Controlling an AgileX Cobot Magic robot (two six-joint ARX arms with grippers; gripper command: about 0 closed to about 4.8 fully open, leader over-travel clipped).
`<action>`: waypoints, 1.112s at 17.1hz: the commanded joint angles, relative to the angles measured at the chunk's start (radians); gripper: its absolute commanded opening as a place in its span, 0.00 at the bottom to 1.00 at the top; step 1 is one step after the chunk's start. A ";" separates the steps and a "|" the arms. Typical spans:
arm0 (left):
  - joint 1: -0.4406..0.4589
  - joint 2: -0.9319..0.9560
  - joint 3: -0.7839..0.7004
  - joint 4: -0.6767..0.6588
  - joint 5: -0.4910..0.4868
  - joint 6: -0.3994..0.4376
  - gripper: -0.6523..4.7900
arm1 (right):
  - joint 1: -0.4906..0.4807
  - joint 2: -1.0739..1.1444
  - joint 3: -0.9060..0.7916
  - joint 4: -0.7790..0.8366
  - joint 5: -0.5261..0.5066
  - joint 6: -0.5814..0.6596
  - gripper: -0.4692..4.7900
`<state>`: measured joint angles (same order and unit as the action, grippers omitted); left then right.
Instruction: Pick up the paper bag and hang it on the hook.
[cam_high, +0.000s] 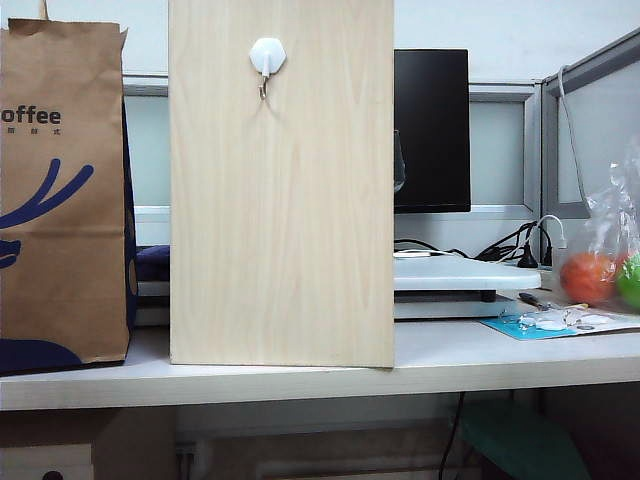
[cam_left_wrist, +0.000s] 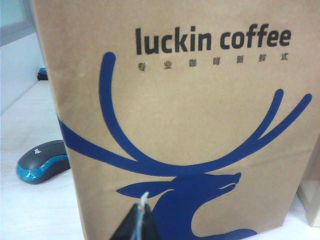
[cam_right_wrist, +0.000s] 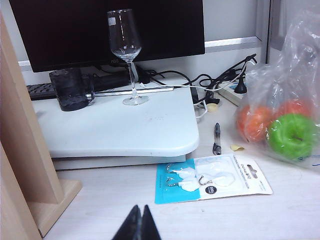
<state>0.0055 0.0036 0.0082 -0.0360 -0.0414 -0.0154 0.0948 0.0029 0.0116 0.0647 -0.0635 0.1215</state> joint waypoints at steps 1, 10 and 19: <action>0.002 0.000 0.001 0.015 0.000 0.004 0.11 | 0.001 0.000 -0.007 0.015 0.006 -0.003 0.09; 0.002 0.000 0.002 0.020 0.035 -0.078 0.11 | 0.002 0.000 -0.007 0.099 -0.507 -0.043 0.09; 0.002 0.003 0.160 0.255 0.319 -0.295 0.11 | 0.002 0.000 -0.007 0.116 -0.534 -0.043 0.09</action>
<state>0.0051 0.0055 0.1219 0.2237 0.3046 -0.3489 0.0963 0.0025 0.0116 0.1806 -0.5953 0.0803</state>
